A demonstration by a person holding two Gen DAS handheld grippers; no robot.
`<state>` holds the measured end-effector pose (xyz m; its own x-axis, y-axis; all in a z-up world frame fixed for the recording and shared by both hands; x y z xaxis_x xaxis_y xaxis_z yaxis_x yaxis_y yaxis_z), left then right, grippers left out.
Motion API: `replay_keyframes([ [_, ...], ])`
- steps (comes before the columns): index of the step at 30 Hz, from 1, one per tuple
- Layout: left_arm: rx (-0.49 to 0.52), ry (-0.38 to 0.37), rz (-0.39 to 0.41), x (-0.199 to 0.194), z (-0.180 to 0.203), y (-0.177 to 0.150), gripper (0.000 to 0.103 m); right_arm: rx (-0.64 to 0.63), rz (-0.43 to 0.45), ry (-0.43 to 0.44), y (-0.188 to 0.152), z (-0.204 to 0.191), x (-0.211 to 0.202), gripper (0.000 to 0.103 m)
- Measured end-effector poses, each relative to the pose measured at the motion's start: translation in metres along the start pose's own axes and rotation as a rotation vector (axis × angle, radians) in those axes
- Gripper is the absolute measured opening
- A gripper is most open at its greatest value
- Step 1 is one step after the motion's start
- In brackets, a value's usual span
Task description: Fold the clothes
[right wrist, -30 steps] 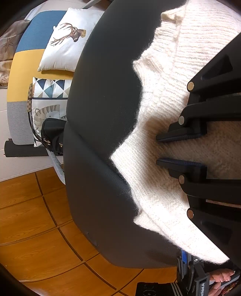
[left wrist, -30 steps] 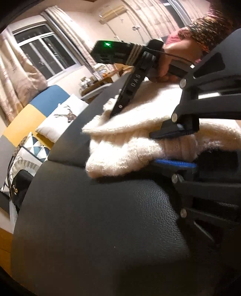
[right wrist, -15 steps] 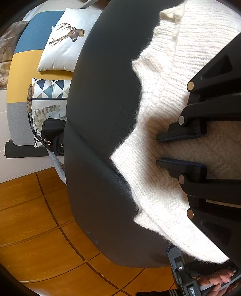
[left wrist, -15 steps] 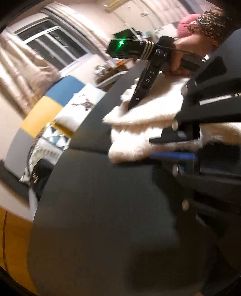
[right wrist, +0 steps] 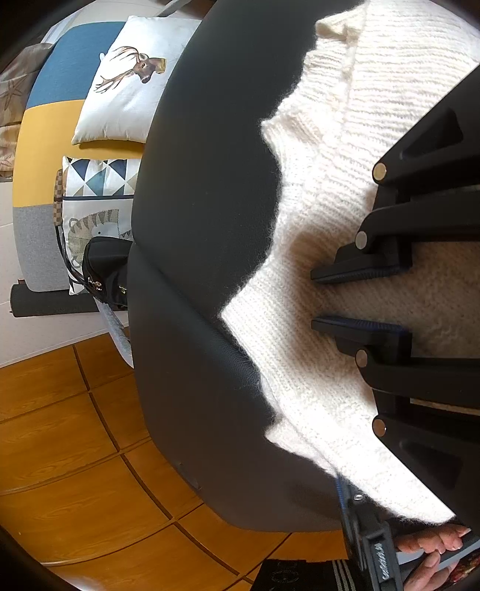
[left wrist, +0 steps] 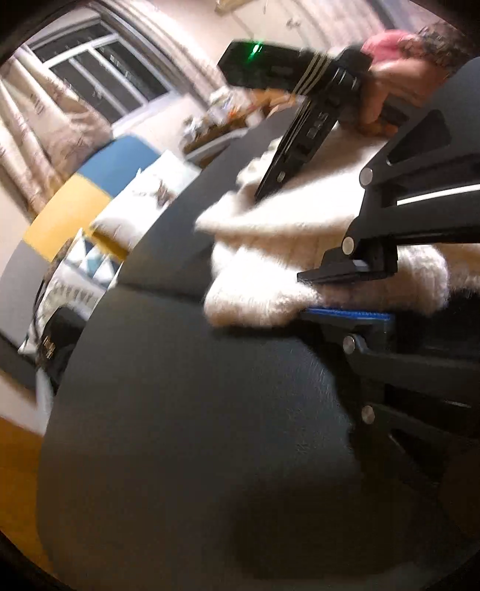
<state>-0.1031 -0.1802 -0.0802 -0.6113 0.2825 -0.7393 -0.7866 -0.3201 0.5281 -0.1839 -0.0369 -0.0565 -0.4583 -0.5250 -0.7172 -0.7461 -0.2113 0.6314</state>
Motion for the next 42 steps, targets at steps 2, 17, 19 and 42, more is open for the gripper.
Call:
replay_keyframes([
  [2,0.07,0.071,0.032,0.0,0.007,-0.002,0.009,0.002,0.001,0.001,0.0,0.0,0.0,0.018],
  [17,-0.116,0.03,0.167,-0.039,-0.024,0.022,0.02,0.022,0.007,0.025,-0.001,0.002,-0.002,0.018],
  [19,-0.029,-0.007,0.16,-0.039,0.0,0.021,0.02,0.023,0.008,0.025,-0.001,0.002,-0.002,0.018],
  [42,0.363,0.152,0.177,0.002,0.084,0.006,0.021,0.166,0.137,0.057,-0.008,0.027,-0.079,0.022],
])
Point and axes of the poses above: each gripper's, at about its wrist camera, not at the fingertips, and x roughly the way its jaws point, z to its right, y to its top, the point moved 6 cm from there along x, roughly the way its jaws point, and after that the axes turned 6 degrees about y, right-handed, at the moved point
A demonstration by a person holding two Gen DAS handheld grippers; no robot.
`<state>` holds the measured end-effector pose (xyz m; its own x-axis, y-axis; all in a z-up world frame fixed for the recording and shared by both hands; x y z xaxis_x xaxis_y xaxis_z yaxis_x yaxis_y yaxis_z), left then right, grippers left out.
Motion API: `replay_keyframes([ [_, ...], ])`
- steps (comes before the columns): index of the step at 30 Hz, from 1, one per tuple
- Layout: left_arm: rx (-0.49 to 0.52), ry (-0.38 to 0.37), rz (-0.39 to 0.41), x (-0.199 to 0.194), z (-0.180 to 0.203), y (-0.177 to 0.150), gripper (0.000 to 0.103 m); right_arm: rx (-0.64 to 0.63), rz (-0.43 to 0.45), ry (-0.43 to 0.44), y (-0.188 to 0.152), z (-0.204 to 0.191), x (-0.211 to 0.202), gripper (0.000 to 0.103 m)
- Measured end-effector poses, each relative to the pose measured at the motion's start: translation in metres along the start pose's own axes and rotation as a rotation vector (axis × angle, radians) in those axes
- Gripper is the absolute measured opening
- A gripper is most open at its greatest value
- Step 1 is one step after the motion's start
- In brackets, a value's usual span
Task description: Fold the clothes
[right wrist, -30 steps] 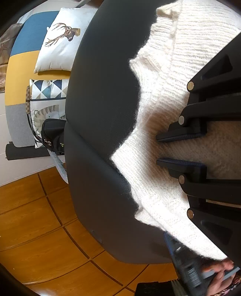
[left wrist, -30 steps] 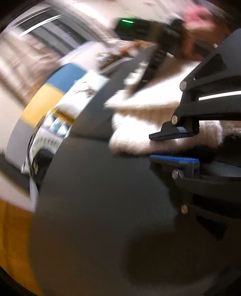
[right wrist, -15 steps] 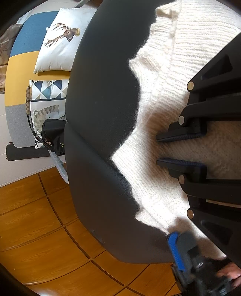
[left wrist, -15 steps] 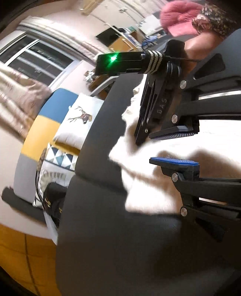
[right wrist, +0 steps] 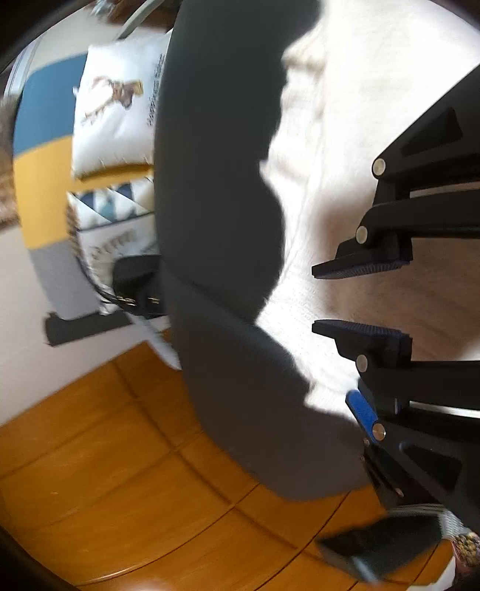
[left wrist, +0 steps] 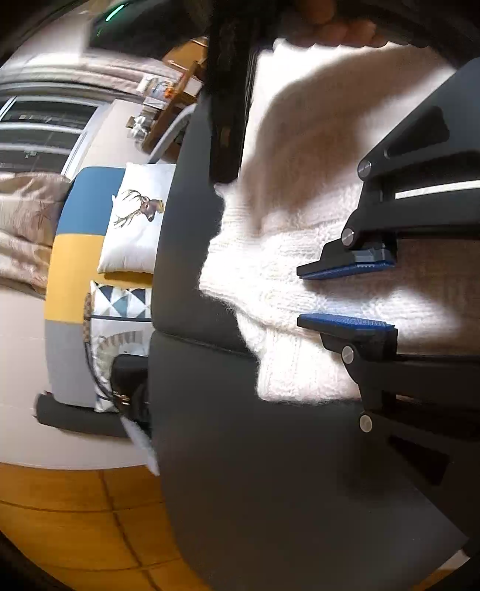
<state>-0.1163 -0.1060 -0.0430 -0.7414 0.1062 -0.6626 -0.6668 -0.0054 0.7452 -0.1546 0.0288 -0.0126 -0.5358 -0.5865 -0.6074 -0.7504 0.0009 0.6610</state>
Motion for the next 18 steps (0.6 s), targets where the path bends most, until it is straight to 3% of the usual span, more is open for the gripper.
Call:
replay_keyframes([
  [3,-0.038,-0.054,0.022,-0.01,0.011,0.015,0.021,0.008,0.005,-0.087,-0.014,0.024,-0.028,0.022],
  [6,0.056,-0.088,-0.005,0.003,0.044,0.028,0.028,0.056,-0.016,-0.075,-0.025,0.044,-0.03,0.022],
  [10,0.156,-0.025,-0.088,0.044,0.069,0.028,0.031,0.021,-0.049,-0.121,-0.028,0.051,-0.014,0.022],
  [14,0.086,-0.035,-0.097,0.06,0.06,0.027,0.034,-0.024,-0.046,-0.192,-0.031,0.052,-0.002,0.022],
  [18,0.073,-0.053,-0.081,0.058,0.057,0.024,0.034,0.058,-0.034,-0.159,-0.027,0.06,-0.002,0.023],
])
Point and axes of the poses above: each gripper's, at about its wrist camera, not at the fingertips, and x roughly the way its jaws point, z to its right, y to its top, the point moved 6 cm from there along x, roughly the way its jaws point, and after that the axes turned 6 degrees about y, right-handed, at the moved point
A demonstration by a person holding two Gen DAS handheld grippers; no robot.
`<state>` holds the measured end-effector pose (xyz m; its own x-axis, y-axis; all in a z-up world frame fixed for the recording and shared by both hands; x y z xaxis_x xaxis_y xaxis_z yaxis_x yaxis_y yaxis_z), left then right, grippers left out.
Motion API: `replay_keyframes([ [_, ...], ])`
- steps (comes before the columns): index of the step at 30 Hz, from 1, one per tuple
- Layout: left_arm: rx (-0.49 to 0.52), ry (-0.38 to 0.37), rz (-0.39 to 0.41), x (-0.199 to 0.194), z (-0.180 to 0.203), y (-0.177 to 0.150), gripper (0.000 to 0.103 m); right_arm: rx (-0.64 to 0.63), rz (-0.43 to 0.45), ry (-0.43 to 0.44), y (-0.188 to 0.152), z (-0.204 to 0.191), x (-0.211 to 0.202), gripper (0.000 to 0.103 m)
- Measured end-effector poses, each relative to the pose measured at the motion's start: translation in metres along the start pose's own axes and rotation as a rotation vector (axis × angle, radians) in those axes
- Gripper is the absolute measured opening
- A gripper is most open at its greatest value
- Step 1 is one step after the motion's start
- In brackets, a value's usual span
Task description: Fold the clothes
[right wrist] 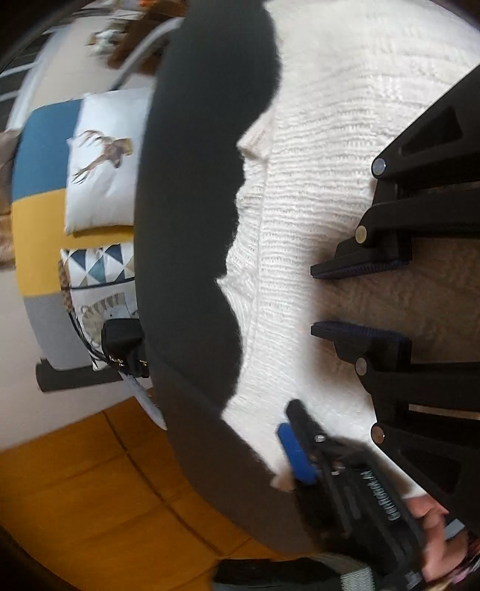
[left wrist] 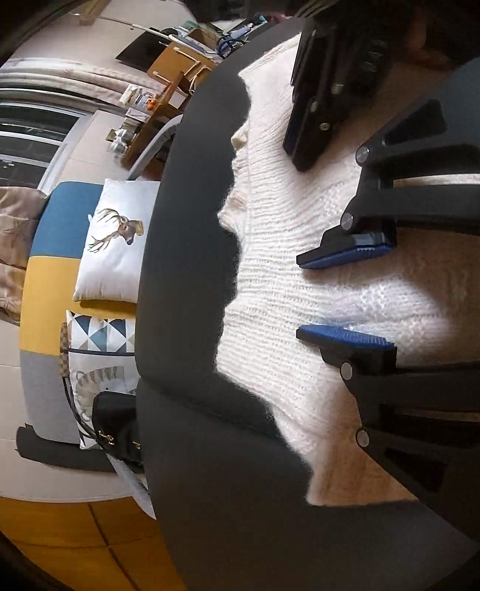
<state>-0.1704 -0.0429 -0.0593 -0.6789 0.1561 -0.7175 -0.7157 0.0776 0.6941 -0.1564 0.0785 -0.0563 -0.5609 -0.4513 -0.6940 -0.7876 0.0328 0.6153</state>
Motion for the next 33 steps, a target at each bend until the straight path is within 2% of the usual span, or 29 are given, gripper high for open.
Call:
replay_keyframes([
  [2,-0.002,-0.005,0.006,-0.001,0.0,-0.001,0.034,0.055,0.014,0.057,0.003,0.004,-0.014,0.023],
  [4,-0.01,-0.016,0.007,-0.002,-0.002,-0.001,0.034,0.062,0.055,0.066,0.007,0.008,-0.03,0.025],
  [5,-0.013,-0.019,0.006,-0.002,-0.002,-0.001,0.034,0.039,0.072,0.037,0.009,0.01,-0.038,0.025],
  [8,-0.008,-0.013,0.0,-0.001,-0.001,0.0,0.034,-0.05,0.036,-0.133,0.007,0.032,-0.045,0.025],
  [12,-0.008,-0.023,-0.011,-0.002,-0.002,0.002,0.034,-0.032,0.008,-0.259,-0.006,0.079,-0.048,0.025],
  [15,-0.004,-0.007,-0.017,-0.006,-0.002,0.005,0.035,0.071,0.036,-0.182,-0.008,0.098,-0.053,0.024],
  [18,-0.033,0.051,0.042,-0.023,-0.009,0.012,0.036,0.0,0.055,-0.213,0.002,0.07,-0.061,0.027],
  [19,-0.047,0.056,0.055,-0.025,-0.011,0.014,0.043,-0.038,0.082,-0.152,0.007,0.051,-0.064,0.027],
  [20,-0.06,0.061,0.068,-0.027,-0.012,0.015,0.054,-0.07,0.089,-0.091,0.01,0.033,-0.063,0.026],
  [21,-0.066,0.067,0.065,-0.026,-0.014,0.015,0.058,-0.098,0.087,-0.042,0.012,0.016,-0.06,0.022],
  [22,-0.063,0.074,0.044,-0.02,-0.015,0.014,0.059,-0.122,0.067,-0.009,0.012,0.003,-0.054,0.017],
  [24,-0.059,0.083,0.004,-0.01,-0.018,0.01,0.059,-0.163,0.014,0.097,0.013,-0.028,-0.036,0.011],
  [25,-0.064,0.075,-0.006,-0.006,-0.02,0.007,0.059,-0.17,-0.019,0.119,0.012,-0.037,-0.026,0.01],
  [27,-0.1,0.047,0.018,-0.008,-0.026,0.005,0.059,-0.178,-0.096,0.122,0.007,-0.047,-0.002,0.009],
  [29,-0.114,0.041,0.032,-0.01,-0.028,0.004,0.059,-0.172,-0.125,0.089,0.007,-0.044,0.017,0.005],
  [33,-0.111,0.053,0.039,-0.011,-0.027,0.002,0.059,-0.144,-0.125,0.033,0.014,-0.036,0.038,0.003],
])
Point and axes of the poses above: each gripper's, at about its wrist camera, not at the fingertips, and x roughly the way its jaws point, z to its right, y to its top, the point moved 6 cm from there along x, roughly the way its jaws point, and after that the axes turned 6 degrees about y, right-handed, at the moved point
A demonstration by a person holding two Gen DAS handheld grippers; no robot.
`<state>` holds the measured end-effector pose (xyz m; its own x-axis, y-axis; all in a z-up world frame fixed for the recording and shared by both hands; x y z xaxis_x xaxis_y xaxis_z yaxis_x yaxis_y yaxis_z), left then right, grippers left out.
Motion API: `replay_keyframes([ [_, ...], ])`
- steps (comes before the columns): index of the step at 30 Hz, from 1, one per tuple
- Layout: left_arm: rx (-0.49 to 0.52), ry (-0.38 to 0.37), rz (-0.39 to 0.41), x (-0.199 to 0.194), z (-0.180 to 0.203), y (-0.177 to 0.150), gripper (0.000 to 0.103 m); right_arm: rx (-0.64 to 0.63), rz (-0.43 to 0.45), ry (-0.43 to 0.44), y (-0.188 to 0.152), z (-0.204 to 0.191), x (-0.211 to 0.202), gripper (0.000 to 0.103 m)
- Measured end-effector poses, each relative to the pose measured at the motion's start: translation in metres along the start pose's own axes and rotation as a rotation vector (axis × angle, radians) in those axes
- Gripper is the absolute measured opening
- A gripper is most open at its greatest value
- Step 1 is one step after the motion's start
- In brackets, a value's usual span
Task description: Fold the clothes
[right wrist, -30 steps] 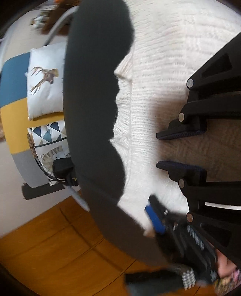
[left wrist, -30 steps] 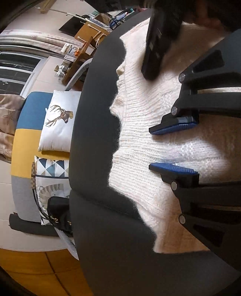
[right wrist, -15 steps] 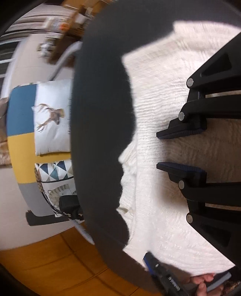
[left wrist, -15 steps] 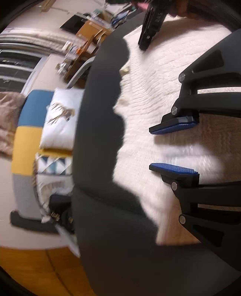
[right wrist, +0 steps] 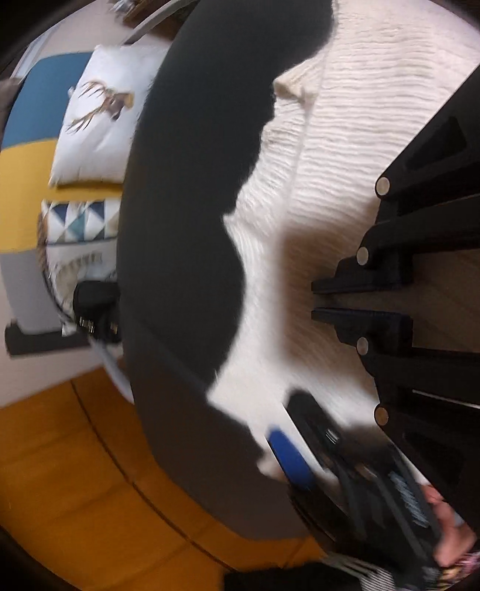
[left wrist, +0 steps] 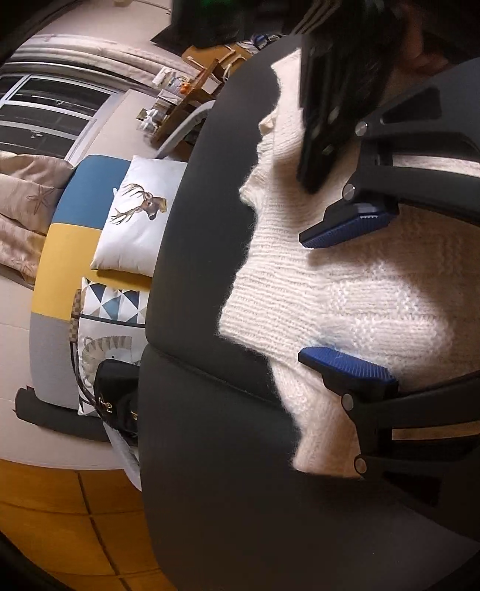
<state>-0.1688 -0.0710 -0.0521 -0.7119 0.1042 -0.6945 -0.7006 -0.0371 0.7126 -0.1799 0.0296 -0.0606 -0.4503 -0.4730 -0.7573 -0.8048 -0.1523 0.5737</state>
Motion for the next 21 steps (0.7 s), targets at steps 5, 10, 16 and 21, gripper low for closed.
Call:
replay_keyframes([
  [5,-0.001,0.002,-0.004,0.003,-0.001,0.0,0.059,0.043,0.045,-0.042,0.008,0.01,0.007,0.002],
  [10,-0.04,-0.04,-0.001,0.001,-0.005,-0.002,0.059,0.107,0.159,-0.014,0.008,0.017,-0.021,0.01],
  [16,-0.034,-0.031,-0.003,0.002,-0.004,-0.001,0.059,0.091,0.144,-0.034,-0.01,0.017,-0.046,0.013],
  [21,-0.034,-0.032,-0.005,0.003,-0.004,-0.001,0.059,0.177,0.128,-0.078,-0.013,0.056,-0.031,0.011],
])
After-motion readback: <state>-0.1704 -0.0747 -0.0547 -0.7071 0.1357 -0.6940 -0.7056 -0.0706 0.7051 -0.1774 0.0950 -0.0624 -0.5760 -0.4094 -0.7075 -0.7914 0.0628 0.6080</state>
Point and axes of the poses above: each gripper's, at about its wrist camera, not at the fingertips, and x roughly the way its jaws point, z to its right, y to its top, the point moved 6 cm from there along x, roughly the way its jaws point, and after that the axes turned 6 degrees about y, right-handed, at the moved point
